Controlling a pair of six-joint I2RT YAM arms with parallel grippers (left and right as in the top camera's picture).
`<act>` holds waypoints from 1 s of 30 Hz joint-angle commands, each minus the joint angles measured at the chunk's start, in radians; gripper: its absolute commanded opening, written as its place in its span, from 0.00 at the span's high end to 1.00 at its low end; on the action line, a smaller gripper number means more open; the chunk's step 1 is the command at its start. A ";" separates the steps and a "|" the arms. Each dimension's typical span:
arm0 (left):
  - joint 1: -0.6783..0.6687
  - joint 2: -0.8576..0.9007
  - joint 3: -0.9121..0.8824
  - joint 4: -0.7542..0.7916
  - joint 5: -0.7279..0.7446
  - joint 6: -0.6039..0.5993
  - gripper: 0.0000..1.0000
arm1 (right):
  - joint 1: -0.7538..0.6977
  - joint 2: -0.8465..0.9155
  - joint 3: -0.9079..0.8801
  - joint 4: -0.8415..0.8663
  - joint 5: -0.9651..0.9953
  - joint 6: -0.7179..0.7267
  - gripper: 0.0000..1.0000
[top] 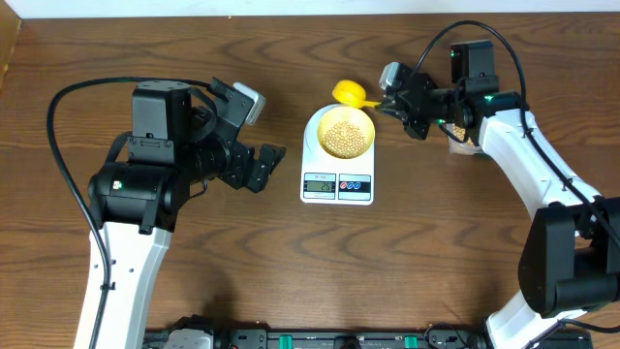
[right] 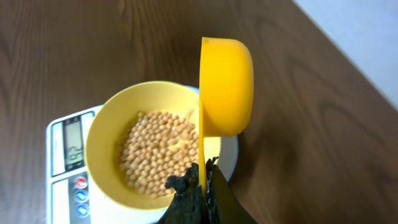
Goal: Scoop item into bowl and weigh 50g on scale
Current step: 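Move the empty scoop with the right gripper back to the bean tub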
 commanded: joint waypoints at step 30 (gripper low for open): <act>0.004 -0.002 -0.002 0.000 0.013 -0.001 0.03 | 0.013 0.007 -0.005 -0.001 -0.016 0.018 0.99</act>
